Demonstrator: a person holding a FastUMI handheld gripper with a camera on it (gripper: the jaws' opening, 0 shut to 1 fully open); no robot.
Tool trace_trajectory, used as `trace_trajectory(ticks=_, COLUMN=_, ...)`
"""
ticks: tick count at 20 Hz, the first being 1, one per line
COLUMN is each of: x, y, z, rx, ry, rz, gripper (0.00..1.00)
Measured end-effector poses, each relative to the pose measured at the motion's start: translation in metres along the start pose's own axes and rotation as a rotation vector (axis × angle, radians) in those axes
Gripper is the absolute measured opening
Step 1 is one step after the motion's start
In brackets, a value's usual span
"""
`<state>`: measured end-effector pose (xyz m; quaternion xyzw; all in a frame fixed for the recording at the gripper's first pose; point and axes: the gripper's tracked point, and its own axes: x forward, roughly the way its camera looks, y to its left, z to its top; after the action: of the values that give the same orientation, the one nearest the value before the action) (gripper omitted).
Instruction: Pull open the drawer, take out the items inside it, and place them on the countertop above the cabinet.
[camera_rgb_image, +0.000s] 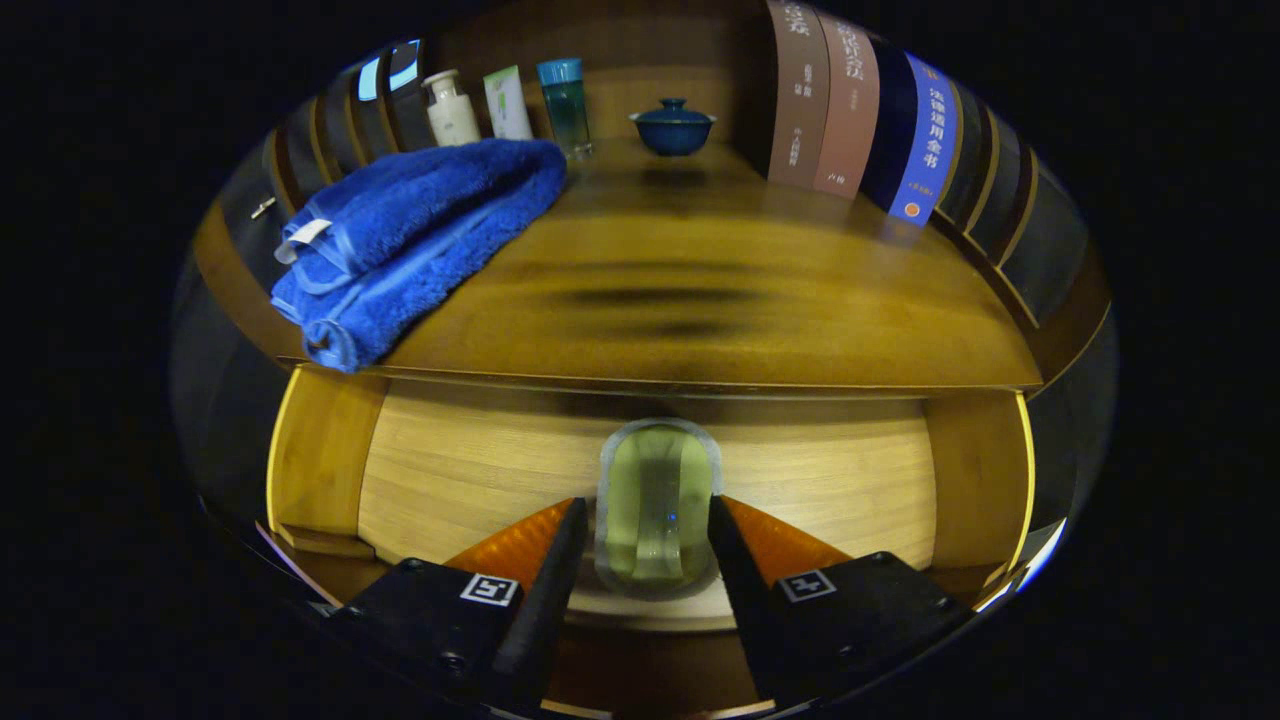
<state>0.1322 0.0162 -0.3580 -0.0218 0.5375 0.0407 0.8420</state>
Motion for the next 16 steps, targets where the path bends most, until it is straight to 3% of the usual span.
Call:
trace_trajectory(ticks=2, x=0.007, y=-0.004, z=-0.004, rx=-0.001, ry=0.017, rz=-0.022, gripper=0.75)
trace_trajectory(ticks=4, x=0.011, y=-0.002, z=-0.002, rx=0.008, ry=-0.003, rz=-0.011, gripper=0.37)
trace_trajectory(ticks=5, x=0.003, y=-0.003, z=-0.009, rx=0.009, ry=-0.013, rz=-0.002, gripper=0.38)
trace_trajectory(ticks=6, x=0.011, y=-0.005, z=0.0, rx=0.033, ry=-0.025, rz=0.002, gripper=0.19)
trace_trajectory(ticks=12, x=-0.012, y=-0.011, z=-0.002, rx=0.117, ry=-0.007, rz=0.046, gripper=0.18)
trace_trajectory(ticks=16, x=-0.044, y=-0.006, z=-0.001, rx=0.107, ry=-0.037, rz=0.079, gripper=0.18)
